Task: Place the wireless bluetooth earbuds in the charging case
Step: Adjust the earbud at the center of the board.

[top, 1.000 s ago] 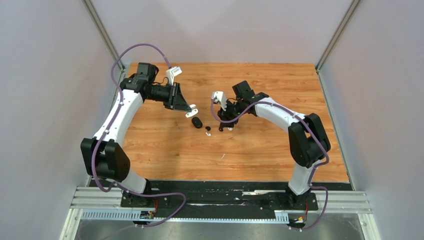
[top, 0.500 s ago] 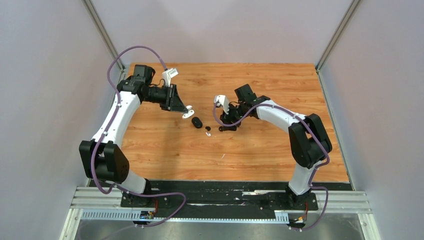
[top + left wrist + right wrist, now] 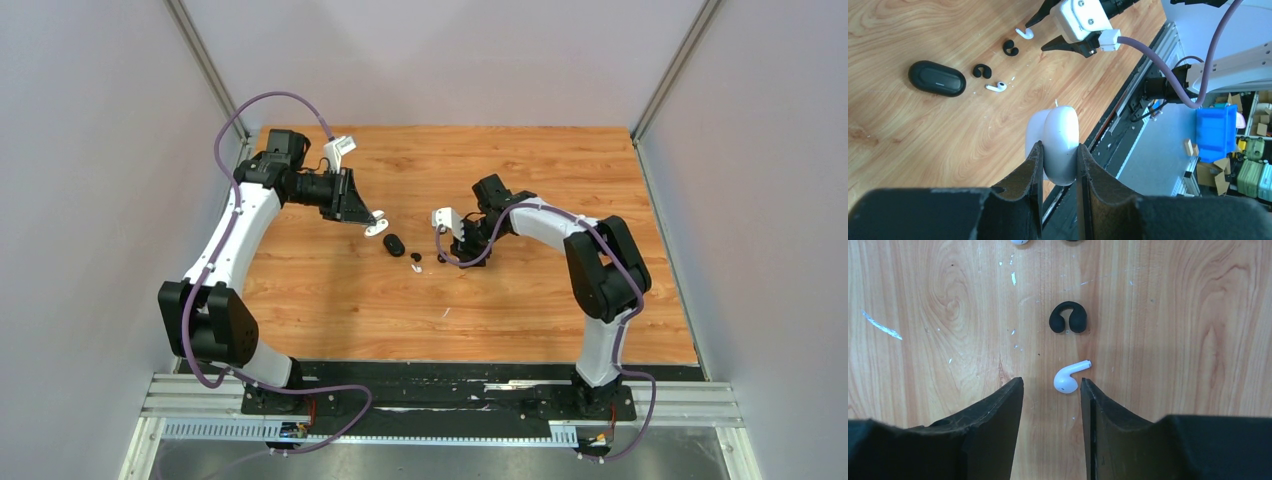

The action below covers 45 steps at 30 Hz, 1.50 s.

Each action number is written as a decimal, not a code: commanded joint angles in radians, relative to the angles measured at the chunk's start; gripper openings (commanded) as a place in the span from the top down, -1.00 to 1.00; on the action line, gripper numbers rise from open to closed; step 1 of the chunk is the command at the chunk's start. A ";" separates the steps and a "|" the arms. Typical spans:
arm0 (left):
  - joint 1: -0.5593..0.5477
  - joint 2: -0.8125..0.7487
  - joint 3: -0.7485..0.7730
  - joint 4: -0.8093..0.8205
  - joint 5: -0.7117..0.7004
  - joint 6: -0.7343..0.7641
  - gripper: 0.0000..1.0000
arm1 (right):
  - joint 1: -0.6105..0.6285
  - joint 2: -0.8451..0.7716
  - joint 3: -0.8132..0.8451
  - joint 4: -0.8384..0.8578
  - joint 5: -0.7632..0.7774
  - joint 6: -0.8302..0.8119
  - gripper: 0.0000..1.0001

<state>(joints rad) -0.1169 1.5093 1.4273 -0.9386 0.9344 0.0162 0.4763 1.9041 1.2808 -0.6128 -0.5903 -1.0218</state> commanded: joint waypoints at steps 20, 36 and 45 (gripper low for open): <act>0.005 -0.041 -0.024 0.055 0.019 -0.034 1.00 | 0.012 0.091 0.096 0.025 0.064 0.366 0.62; 0.006 -0.011 -0.020 0.018 0.010 -0.025 1.00 | -0.043 -0.163 -0.206 0.147 0.387 1.319 1.00; 0.006 0.070 0.039 -0.011 0.000 -0.017 1.00 | -0.080 -0.097 -0.195 0.142 0.244 1.543 0.56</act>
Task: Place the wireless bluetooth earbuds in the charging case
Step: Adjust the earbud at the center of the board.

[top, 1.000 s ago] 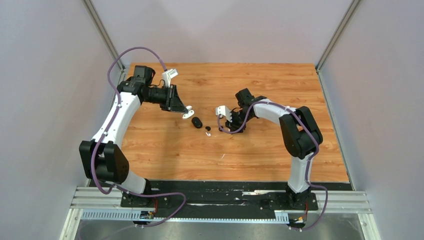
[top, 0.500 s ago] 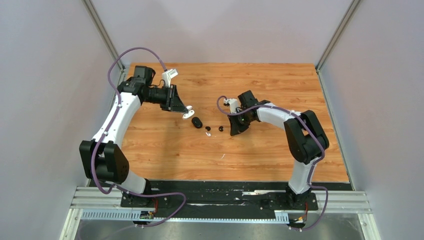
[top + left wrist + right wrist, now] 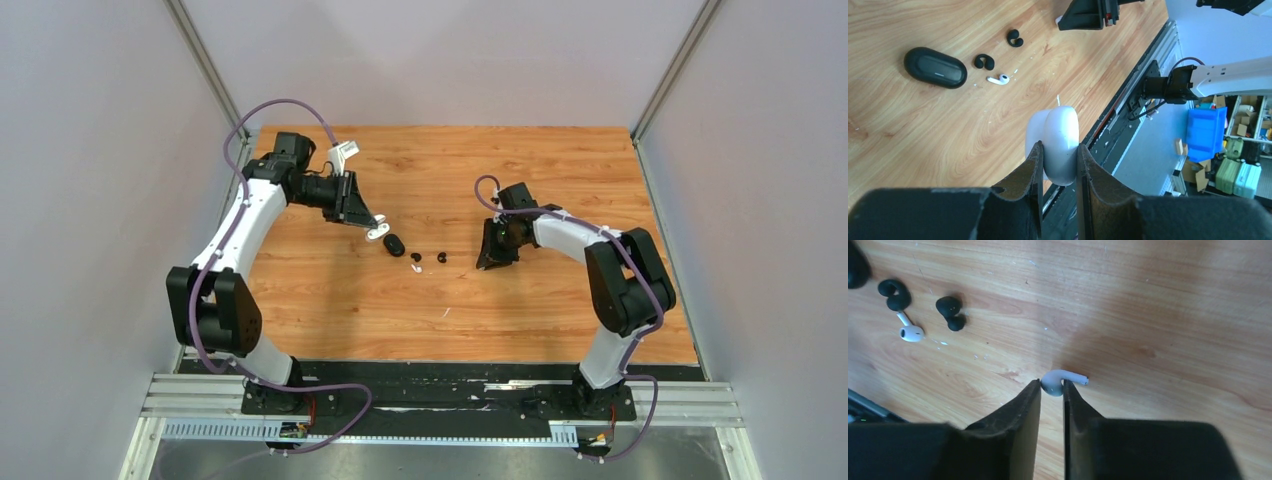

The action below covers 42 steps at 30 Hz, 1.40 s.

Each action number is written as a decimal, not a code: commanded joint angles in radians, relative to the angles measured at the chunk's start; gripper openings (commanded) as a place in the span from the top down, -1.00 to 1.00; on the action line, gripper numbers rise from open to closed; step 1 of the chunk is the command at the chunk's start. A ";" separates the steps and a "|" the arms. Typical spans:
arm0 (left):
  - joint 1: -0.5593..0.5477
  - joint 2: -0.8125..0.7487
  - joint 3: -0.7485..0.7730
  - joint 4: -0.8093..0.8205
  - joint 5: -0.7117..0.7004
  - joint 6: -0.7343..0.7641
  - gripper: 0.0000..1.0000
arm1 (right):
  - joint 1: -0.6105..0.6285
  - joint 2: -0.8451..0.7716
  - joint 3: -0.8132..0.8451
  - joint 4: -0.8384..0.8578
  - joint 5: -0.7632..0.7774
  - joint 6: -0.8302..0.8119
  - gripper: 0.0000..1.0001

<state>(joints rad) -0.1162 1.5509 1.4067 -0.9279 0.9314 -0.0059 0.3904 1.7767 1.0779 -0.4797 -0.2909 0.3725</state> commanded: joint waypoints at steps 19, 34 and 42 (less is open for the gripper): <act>0.006 -0.019 0.107 -0.056 -0.064 0.119 0.99 | -0.206 0.203 0.706 -0.579 -0.759 -0.897 -0.04; 0.038 -0.142 0.048 -0.085 -0.110 0.177 0.99 | -0.034 0.153 0.432 -0.679 -0.436 -2.508 0.15; 0.052 -0.169 0.032 -0.085 -0.112 0.175 0.98 | 0.016 0.117 0.281 -0.617 -0.345 -2.684 0.19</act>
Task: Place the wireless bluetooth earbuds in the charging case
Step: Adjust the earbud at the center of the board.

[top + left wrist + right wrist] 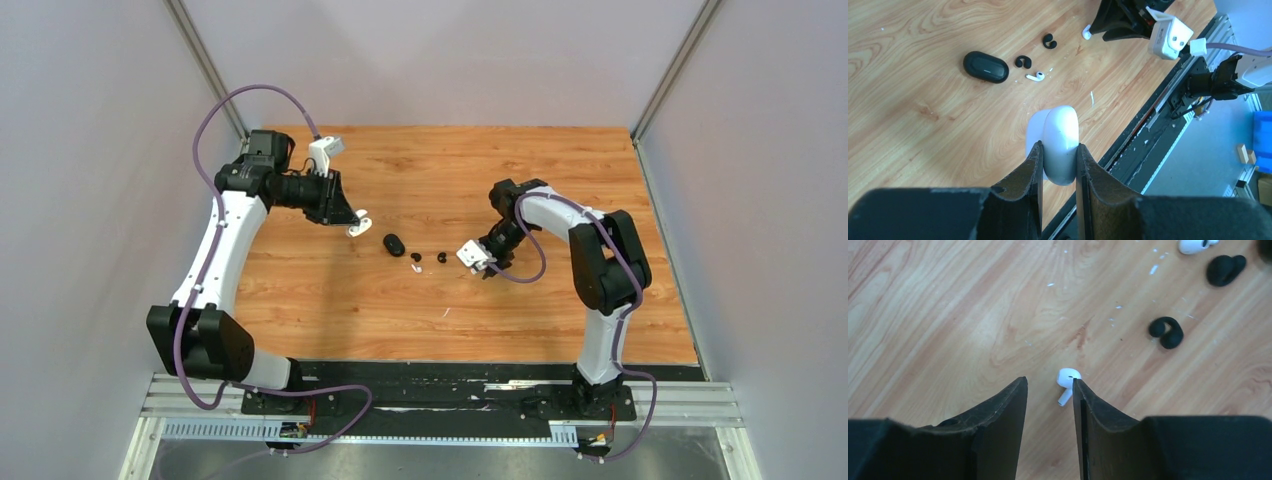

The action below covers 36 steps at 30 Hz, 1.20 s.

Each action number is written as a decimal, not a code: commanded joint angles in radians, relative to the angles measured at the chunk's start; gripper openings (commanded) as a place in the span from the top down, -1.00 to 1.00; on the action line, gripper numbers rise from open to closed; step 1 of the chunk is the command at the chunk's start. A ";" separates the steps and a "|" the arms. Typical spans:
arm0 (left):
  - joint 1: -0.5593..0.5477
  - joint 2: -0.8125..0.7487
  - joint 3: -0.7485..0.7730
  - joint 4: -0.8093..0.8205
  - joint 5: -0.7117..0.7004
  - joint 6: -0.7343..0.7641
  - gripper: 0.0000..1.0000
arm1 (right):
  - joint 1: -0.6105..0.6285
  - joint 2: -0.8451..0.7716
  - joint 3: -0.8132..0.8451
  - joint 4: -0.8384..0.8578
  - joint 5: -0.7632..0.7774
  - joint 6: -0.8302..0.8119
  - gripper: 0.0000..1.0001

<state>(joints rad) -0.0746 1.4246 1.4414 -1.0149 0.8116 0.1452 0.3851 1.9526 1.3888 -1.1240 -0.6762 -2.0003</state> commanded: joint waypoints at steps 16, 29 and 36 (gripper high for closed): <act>0.024 -0.040 -0.021 0.021 0.019 0.002 0.97 | 0.043 0.017 0.014 0.081 0.069 -0.247 0.31; 0.032 -0.033 -0.033 0.034 0.023 -0.009 0.97 | 0.061 0.053 0.028 0.085 0.074 -0.246 0.35; 0.033 -0.028 -0.033 0.039 0.028 -0.016 0.97 | 0.083 0.069 0.038 0.083 0.071 -0.196 0.51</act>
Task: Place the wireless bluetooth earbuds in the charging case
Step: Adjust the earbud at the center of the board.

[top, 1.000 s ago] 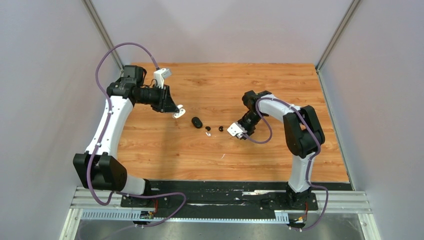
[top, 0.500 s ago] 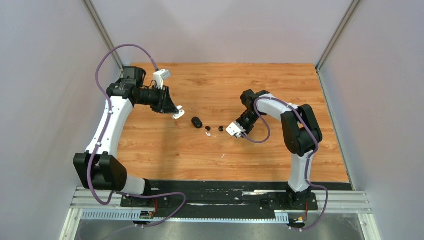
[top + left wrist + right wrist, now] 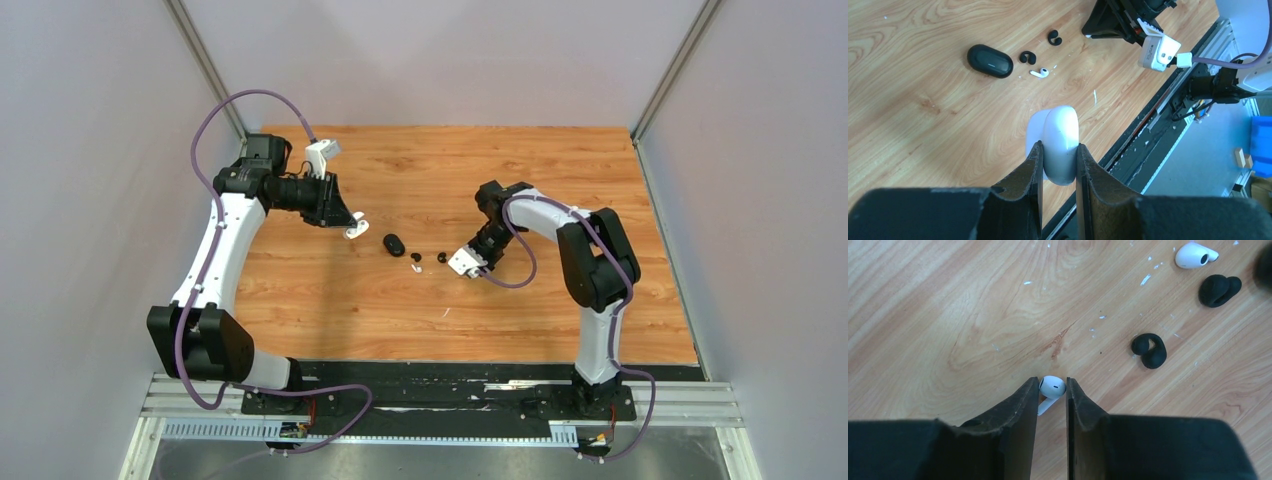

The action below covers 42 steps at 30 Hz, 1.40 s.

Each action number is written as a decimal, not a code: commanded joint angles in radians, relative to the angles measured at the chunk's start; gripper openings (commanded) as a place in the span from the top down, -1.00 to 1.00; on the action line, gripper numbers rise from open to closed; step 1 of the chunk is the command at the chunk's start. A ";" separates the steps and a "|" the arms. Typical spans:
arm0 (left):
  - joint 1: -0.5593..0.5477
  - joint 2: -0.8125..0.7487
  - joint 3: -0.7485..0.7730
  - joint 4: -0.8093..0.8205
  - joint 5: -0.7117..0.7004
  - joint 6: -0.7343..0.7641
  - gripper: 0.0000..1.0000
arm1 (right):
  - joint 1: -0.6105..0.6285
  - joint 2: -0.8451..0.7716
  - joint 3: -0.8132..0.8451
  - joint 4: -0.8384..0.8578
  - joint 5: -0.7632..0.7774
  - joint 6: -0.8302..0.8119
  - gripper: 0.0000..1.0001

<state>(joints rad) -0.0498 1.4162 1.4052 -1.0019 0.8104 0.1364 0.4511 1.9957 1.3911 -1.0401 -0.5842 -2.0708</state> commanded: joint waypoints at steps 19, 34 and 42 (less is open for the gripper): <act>0.009 -0.003 0.001 0.060 0.067 -0.053 0.94 | -0.093 -0.087 -0.023 0.241 0.063 1.680 0.72; 0.009 -0.009 -0.009 0.082 0.093 -0.108 0.84 | -0.189 -0.221 -0.236 0.495 0.264 1.981 0.12; 0.010 -0.016 -0.019 0.088 0.093 -0.108 0.76 | -0.202 -0.298 -0.212 0.426 0.105 1.760 0.16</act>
<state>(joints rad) -0.0490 1.4223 1.3884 -0.9390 0.8745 0.0387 0.2588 1.7721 1.1584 -0.6102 -0.3698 -0.1654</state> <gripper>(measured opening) 0.289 0.452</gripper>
